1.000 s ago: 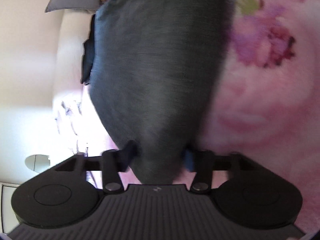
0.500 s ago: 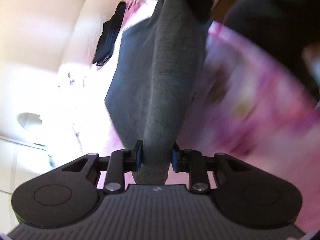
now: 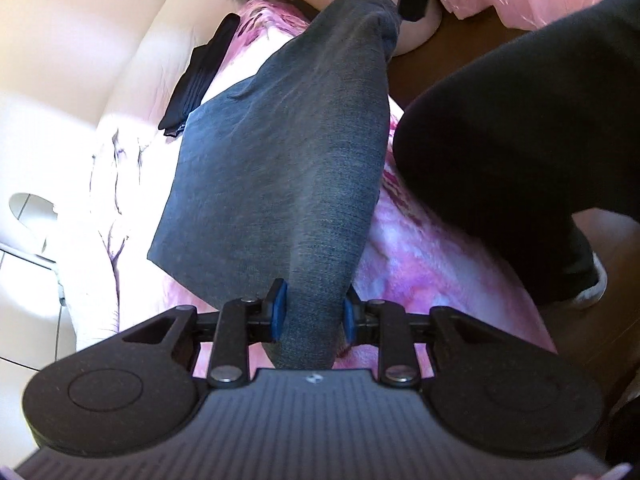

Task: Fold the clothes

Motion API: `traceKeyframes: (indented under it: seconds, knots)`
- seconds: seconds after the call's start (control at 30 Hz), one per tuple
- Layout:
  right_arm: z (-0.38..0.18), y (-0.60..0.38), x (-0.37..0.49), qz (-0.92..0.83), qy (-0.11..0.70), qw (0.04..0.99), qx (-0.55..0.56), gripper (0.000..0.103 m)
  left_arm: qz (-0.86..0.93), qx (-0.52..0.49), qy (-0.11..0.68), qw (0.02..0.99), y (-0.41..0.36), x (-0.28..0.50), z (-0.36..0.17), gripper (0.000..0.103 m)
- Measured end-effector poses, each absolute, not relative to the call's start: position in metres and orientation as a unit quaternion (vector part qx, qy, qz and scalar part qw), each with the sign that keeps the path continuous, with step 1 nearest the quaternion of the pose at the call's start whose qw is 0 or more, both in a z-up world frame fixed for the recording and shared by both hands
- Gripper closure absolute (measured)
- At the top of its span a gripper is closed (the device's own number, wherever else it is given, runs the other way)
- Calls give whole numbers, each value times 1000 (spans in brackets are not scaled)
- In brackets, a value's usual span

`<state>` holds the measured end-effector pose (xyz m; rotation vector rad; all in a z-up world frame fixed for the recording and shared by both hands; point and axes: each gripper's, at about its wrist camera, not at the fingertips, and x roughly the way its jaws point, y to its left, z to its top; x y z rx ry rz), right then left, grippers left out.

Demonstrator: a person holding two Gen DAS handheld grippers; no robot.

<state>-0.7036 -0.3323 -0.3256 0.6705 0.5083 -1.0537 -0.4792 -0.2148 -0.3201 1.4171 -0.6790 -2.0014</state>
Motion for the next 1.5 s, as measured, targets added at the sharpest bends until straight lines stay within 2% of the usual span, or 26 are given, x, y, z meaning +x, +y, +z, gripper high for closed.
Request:
traceKeyframes:
  seconds: [0.07, 0.13, 0.3, 0.33, 0.37, 0.43, 0.5, 0.53, 0.57, 0.63, 0.73, 0.8, 0.9, 1.0, 1.1, 1.13, 1.17, 1.3, 1.4, 1.5]
  knots:
    - [-345, -344, -735, -452, 110, 755, 462, 26, -756, 529, -243, 299, -215, -479, -316, 80]
    - [-367, -356, -748, -419, 25, 727, 543, 24, -760, 526, -231, 304, -217, -478, -310, 80]
    - [-408, -383, -751, -390, -82, 666, 631, 25, -763, 522, -216, 313, -213, -480, -302, 80]
    - [-408, -386, -755, -392, -95, 660, 633, 45, -763, 522, -218, 313, -211, -481, -302, 80]
    - [-409, -388, -759, -395, -109, 655, 636, 74, -764, 521, -218, 313, -209, -483, -301, 80]
    - [-401, -398, -768, -402, -118, 652, 632, 80, -772, 509, -214, 314, -205, -487, -298, 78]
    - [-383, -408, -780, -412, -105, 669, 610, 84, -794, 479, -213, 309, -199, -488, -293, 66]
    - [-374, -418, -787, -419, -101, 677, 597, 85, -804, 463, -213, 306, -196, -488, -291, 51]
    - [-364, -428, -794, -425, -97, 685, 583, 86, -808, 453, -223, 302, -194, -488, -291, 42]
    - [-345, -452, -807, -444, -79, 702, 551, 87, -814, 435, -246, 296, -190, -486, -291, 41]
    - [-324, -503, -822, -472, -48, 722, 503, 87, -807, 434, -255, 310, -203, -481, -291, 41]
    - [-317, -542, -830, -485, -30, 733, 477, 87, -805, 434, -233, 330, -224, -473, -287, 41]
    - [-323, -599, -835, -498, -7, 738, 455, 87, -792, 432, -202, 383, -265, -458, -279, 40]
    - [-346, -634, -831, -506, 14, 733, 454, 86, -765, 447, -220, 409, -300, -451, -286, 40]
    - [-361, -647, -826, -528, 55, 723, 442, 74, -749, 464, -273, 386, -318, -460, -301, 39]
    - [-362, -641, -823, -542, 64, 720, 427, 60, -748, 464, -287, 376, -320, -463, -305, 35]
    - [-362, -634, -820, -556, 73, 717, 413, 51, -748, 464, -301, 366, -322, -466, -310, 32]
    - [-335, -567, -784, -591, 158, 743, 272, 48, -743, 472, -338, 333, -335, -481, -329, 29]
    - [-323, -501, -736, -510, 222, 818, 150, 44, -744, 478, -333, 327, -345, -488, -338, 29]
    - [-340, -450, -683, -410, 321, 853, 35, 39, -751, 476, -317, 330, -351, -491, -339, 28]
